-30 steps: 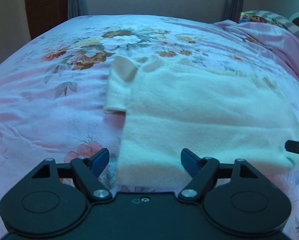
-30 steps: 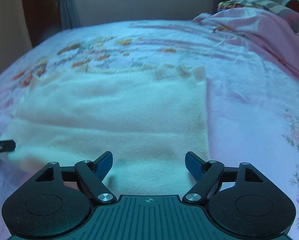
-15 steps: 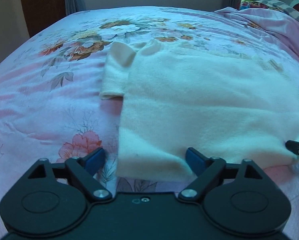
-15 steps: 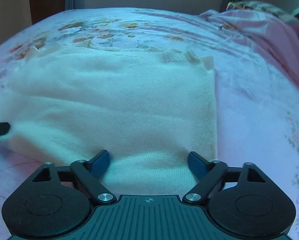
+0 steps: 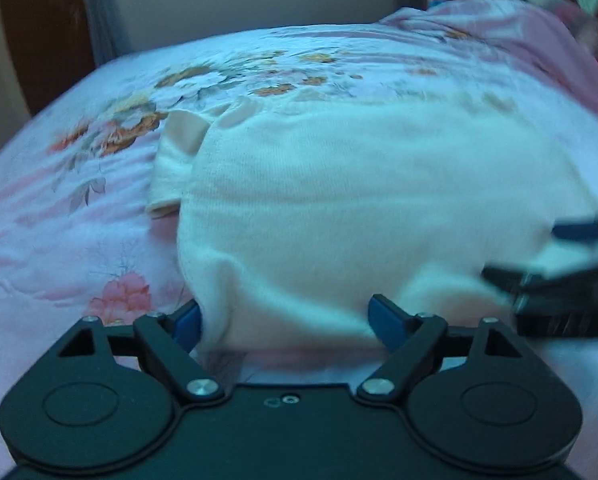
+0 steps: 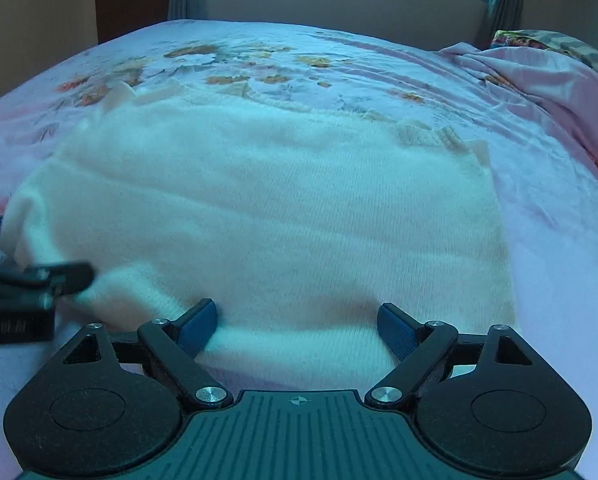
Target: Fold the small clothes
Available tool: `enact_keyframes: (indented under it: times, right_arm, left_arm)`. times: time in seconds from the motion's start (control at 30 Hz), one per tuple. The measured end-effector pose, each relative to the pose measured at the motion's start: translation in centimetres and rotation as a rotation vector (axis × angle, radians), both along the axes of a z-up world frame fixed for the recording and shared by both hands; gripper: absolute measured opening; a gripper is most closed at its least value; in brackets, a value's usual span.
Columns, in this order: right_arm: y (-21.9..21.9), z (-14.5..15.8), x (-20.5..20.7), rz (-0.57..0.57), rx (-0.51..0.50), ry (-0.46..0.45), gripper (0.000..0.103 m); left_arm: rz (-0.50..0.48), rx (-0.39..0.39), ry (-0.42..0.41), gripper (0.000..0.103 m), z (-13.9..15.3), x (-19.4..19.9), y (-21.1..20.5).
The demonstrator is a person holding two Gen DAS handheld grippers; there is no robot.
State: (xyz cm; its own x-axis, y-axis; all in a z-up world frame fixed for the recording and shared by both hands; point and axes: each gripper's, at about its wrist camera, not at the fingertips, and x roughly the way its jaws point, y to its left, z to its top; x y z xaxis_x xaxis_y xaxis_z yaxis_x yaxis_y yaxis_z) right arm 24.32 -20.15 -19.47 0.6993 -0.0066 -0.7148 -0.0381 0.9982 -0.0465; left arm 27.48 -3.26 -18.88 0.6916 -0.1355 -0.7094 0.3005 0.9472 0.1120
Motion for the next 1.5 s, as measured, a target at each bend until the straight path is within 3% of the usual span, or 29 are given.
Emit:
enact_keyframes:
  times: [0.1,0.2,0.23,0.27,0.33,0.43,0.53,0.6,0.67,0.73,0.87,0.97,1.17,1.5]
  right_arm:
    - [-0.6,0.7,0.3,-0.015,0.044,0.010,0.087]
    - [0.1,2.2,0.4,-0.003,0.092,-0.041,0.087]
    - [0.6,2.4,0.5,-0.003,0.090,-0.046,0.087]
    - [0.8,2.3,0.6,-0.006,0.088,-0.044,0.087]
    - [1.3,1.0,0.9,0.018,0.075,0.031,0.087]
    - [1.9,0.1,-0.4,0.079,-0.001,0.005,0.088]
    - [0.8,1.0,0.0,0.043,0.070,0.025,0.088]
    - [0.7,2.0,-0.4,0.029,0.090,-0.024,0.088]
    - [1.1,2.0,-0.6,0.035,0.081,-0.036,0.088]
    - [1.8,0.5,-0.1,0.084,0.040,0.045,0.088]
    - [0.0,2.5,-0.7,0.045,0.107,0.007,0.088]
    - [-2.0,4.1,-1.1,-0.032,0.140,-0.040,0.088]
    - [-4.6,5.4,-1.4,-0.088,0.150,-0.046,0.088]
    - [-6.9,4.4,-0.6,-0.133,0.154,-0.034,0.088]
  left_arm:
    - [0.031,-0.047,0.023,0.077,1.0,0.4,0.6]
    - [0.013,-0.068,-0.013,0.076,2.4,0.6,-0.2]
    - [0.028,-0.060,-0.012,0.069,2.4,0.8,-0.5]
    - [0.038,-0.056,0.003,0.069,2.1,1.3,-0.5]
    - [0.037,-0.065,0.045,0.075,1.0,1.8,-0.1]
    - [0.028,-0.033,0.033,0.085,0.3,1.3,0.8]
    - [0.078,-0.117,0.083,0.081,0.9,1.6,2.3]
    - [0.086,-0.136,0.074,0.077,1.6,1.4,2.5]
    - [0.074,-0.124,0.059,0.080,1.6,1.2,2.2]
    - [0.073,-0.066,0.092,0.082,0.7,1.6,1.6]
    - [0.091,-0.098,0.089,0.078,2.1,1.4,2.2]
    - [0.096,-0.107,0.066,0.079,3.3,1.5,2.3]
    - [0.123,-0.134,0.059,0.083,4.9,2.4,1.9]
    - [0.156,-0.125,0.059,0.084,4.5,4.9,1.5]
